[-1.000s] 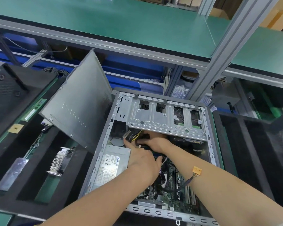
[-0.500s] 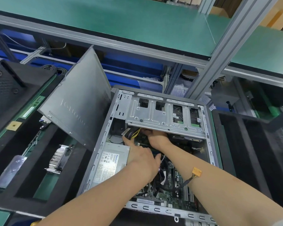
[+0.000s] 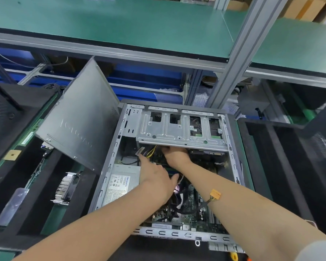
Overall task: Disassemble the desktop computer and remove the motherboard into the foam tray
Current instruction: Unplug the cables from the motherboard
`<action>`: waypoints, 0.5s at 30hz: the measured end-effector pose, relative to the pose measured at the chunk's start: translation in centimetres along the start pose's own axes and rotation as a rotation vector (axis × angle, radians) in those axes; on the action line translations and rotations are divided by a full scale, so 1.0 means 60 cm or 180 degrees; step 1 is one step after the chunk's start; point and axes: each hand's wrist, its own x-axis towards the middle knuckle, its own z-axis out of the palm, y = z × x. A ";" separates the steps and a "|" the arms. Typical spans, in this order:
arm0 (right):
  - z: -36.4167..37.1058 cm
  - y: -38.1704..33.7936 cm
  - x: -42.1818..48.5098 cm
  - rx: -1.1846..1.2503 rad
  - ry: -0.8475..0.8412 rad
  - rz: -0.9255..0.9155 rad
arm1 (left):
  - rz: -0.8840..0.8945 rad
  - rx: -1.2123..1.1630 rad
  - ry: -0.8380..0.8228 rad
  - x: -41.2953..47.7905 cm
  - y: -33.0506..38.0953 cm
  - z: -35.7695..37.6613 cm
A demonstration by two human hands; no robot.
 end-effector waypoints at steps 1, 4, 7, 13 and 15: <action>-0.004 0.000 0.003 0.0151 -0.0097 0.0079 | -0.0011 -0.0010 0.0064 0.002 -0.004 0.002; -0.015 0.009 0.005 0.0048 -0.0315 -0.0218 | 0.0351 -0.0704 0.0330 0.006 -0.045 -0.005; -0.033 0.017 -0.011 -0.0042 -0.0806 -0.0106 | 0.0842 -0.1769 0.0117 0.027 -0.110 -0.014; -0.055 0.020 -0.059 -0.0008 -0.0680 -0.0408 | 0.1326 -0.4067 -0.0769 0.037 -0.179 -0.005; -0.052 0.019 -0.075 0.0021 -0.0726 -0.0437 | 0.1559 -0.3850 -0.0833 0.039 -0.186 -0.010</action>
